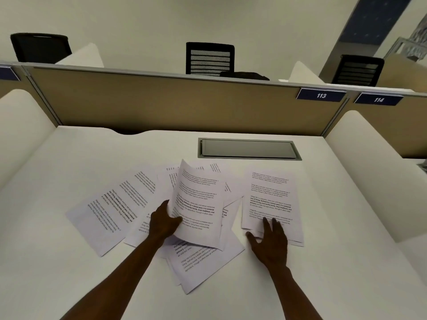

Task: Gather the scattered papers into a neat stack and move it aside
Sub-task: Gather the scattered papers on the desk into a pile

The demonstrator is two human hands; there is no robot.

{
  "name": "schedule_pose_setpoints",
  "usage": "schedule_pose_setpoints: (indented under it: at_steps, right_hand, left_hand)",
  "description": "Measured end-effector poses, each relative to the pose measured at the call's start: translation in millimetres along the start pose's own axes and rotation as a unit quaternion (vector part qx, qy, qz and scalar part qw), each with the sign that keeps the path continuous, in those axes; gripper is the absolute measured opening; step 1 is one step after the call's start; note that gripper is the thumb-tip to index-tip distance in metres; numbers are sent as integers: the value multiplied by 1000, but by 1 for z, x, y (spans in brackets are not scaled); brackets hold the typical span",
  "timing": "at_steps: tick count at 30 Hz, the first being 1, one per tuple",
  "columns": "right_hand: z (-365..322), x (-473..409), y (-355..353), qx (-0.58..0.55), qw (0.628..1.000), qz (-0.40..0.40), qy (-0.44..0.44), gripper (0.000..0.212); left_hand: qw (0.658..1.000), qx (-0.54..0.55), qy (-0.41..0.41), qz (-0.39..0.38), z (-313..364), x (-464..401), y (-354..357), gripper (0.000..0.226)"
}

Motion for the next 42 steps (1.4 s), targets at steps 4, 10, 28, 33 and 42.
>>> schedule_pose_setpoints:
  at_steps: [4, 10, 28, 33, 42]
  right_hand:
    - [-7, 0, -13, 4, 999, 43, -15, 59]
    - [-14, 3, -31, -91, 988, 127, -22, 27]
    - [-54, 13, -66, -376, 894, 242, -15, 31]
    - [-87, 44, -42, -338, 911, 182, -151, 22]
    - [-91, 78, 16, -144, 931, -68, -329, 38]
  left_hand:
    - [1000, 19, 7, -9, -3, 9, -1, 74]
    - [999, 23, 23, -29, -1, 20, 5, 89]
    - [984, 46, 10, -173, 13, 37, 18, 57]
    - [971, 97, -2, -217, 21, 44, 25, 49]
    - [939, 205, -129, -243, 15, 39, 24, 33]
Point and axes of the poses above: each hand's wrist, its own x-axis away from the middle knuckle, its own y-axis out of the palm, z = x × y, the point moved 1 cm from there along -x, towards the middle knuckle
